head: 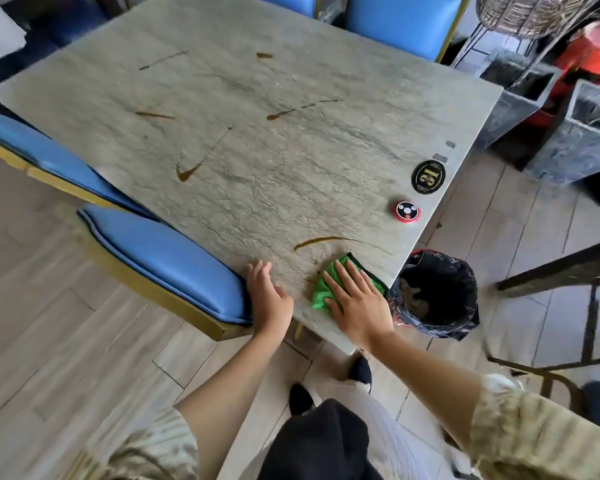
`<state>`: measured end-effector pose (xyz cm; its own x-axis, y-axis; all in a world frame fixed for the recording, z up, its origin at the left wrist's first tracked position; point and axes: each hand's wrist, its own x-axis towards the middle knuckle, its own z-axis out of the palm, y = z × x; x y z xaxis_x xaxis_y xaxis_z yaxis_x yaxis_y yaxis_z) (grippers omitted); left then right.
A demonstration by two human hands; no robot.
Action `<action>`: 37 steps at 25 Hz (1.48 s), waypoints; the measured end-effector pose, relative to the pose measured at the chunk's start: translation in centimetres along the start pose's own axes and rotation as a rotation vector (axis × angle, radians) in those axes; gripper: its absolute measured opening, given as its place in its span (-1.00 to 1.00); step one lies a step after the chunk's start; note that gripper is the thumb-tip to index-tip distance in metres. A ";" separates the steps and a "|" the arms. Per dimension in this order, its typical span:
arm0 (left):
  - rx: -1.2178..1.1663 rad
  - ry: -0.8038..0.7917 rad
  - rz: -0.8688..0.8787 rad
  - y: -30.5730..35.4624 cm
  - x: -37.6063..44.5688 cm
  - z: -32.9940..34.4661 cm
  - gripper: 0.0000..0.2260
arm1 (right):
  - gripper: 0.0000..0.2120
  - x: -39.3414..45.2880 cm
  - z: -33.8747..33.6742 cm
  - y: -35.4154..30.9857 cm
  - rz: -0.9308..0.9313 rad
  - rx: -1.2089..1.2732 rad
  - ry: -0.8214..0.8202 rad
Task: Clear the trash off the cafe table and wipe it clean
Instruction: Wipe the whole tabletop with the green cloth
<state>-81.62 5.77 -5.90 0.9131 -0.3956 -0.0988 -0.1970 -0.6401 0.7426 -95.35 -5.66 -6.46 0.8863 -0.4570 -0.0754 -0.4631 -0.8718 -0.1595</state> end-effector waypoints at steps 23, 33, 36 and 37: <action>0.015 -0.047 -0.005 -0.1 1.5 0.1 -0.50 | -0.48 1.9 1.0 -0.8 -0.282 0.009 -0.003; 0.169 -0.044 -0.009 0.2 1.4 0.9 -0.59 | -0.50 9.1 -2.9 10.6 0.005 0.028 -0.076; 0.220 -0.035 -0.033 0.7 2.0 1.2 -0.60 | -0.44 10.7 -2.4 7.6 0.086 0.063 -0.079; 0.223 -0.034 -0.041 0.8 2.3 1.3 -0.59 | -0.42 10.0 -2.1 6.6 0.027 0.057 -0.074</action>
<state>-80.14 3.54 -6.37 0.9103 -0.3854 -0.1510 -0.2372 -0.7847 0.5727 -89.52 -16.36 -6.25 0.8727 -0.4638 -0.1526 -0.4873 -0.8472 -0.2118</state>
